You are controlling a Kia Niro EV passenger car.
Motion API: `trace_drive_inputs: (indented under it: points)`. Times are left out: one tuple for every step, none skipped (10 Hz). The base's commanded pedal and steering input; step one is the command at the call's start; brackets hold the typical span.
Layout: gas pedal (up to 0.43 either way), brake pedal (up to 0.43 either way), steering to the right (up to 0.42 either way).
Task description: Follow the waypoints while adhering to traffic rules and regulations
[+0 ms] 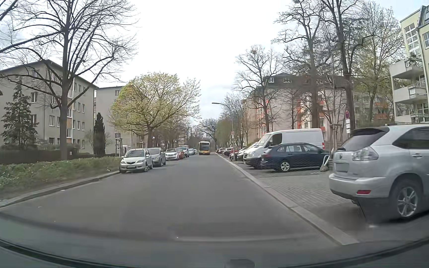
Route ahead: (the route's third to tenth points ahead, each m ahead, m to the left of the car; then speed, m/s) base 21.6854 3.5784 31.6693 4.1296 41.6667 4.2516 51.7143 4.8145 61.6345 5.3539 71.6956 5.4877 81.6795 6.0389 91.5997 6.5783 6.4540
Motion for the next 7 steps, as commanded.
trace_drive_inputs:
  points:
    - [0.0,0.22,0.005]
    - [0.0,0.22,0.002]
    - [0.0,0.22,0.001]
    - [0.0,0.226,0.002]
    - [0.0,0.226,0.002]
    - [0.0,0.232,0.004]
    - [0.0,0.244,0.005]
